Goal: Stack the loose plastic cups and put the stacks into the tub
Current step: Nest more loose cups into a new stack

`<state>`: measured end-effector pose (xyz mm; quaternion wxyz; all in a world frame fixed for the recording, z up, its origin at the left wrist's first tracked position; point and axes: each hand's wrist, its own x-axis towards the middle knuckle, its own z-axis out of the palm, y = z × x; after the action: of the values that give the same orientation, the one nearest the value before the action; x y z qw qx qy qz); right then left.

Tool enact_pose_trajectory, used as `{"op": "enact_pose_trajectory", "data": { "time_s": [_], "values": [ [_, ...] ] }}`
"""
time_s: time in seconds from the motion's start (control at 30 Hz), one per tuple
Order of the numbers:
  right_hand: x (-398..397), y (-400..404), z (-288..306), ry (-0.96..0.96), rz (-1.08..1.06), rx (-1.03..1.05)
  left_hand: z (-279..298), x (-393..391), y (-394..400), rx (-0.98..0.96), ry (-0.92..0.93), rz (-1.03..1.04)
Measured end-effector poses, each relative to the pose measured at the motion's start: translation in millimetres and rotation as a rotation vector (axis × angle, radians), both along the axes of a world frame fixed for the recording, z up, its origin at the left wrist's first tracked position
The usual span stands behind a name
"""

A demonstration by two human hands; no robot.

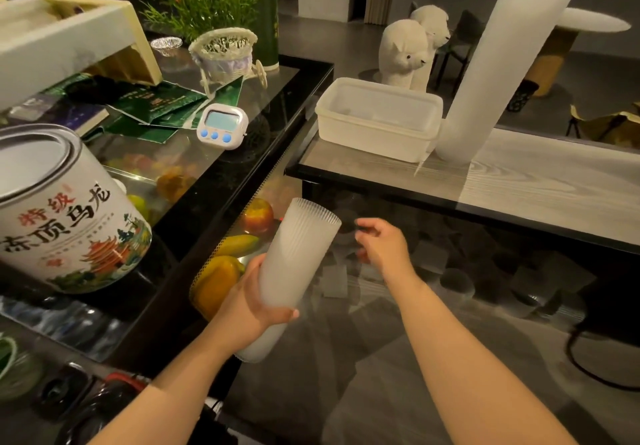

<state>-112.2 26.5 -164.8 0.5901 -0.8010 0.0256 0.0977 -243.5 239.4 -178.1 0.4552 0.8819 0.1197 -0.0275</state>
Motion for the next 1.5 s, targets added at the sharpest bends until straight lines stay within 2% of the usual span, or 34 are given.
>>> {"op": "enact_pose_trajectory", "data": {
  "time_s": [0.03,0.13,0.2,0.3,0.47,0.53,0.67,0.83,1.0,1.13,1.3,1.5],
  "values": [
    [2,2,-20,0.114,-0.006,-0.026,0,-1,0,0.006,-0.004,0.003],
    [2,13,-62,0.498,-0.046,0.178,1,-4,-2,0.008,-0.002,0.011],
    [0,17,-74,0.624,-0.08,0.224,1,-7,-4,0.001,0.018,0.022],
    [2,19,-90,0.648,-0.09,0.247,-2,-14,-3,-0.001,0.045,0.03],
    [0,20,-106,0.643,-0.144,0.428,-7,-18,-1,-0.004,0.044,0.026],
    [-4,16,-100,0.622,-0.152,0.403,-8,-20,-1,-0.004,0.052,0.016],
    [-10,-3,-76,0.41,-0.137,0.274,-12,-20,1,-0.023,0.077,0.022],
    [-18,-31,-12,0.131,-0.087,0.075,-18,-19,-2,-0.042,0.083,0.028],
    [-35,-41,44,-0.214,-0.109,0.198,-18,-21,-8,0.018,0.098,-0.033],
    [-44,-33,76,-0.304,0.065,0.279,-11,-20,-14,0.055,0.1,-0.056],
    [-42,-20,78,-0.417,0.265,0.053,0,-20,-16,0.044,0.064,-0.065],
    [-48,-10,77,-0.562,0.447,-0.208,11,-13,-16,0.069,-0.001,0.041]
  ]
}}
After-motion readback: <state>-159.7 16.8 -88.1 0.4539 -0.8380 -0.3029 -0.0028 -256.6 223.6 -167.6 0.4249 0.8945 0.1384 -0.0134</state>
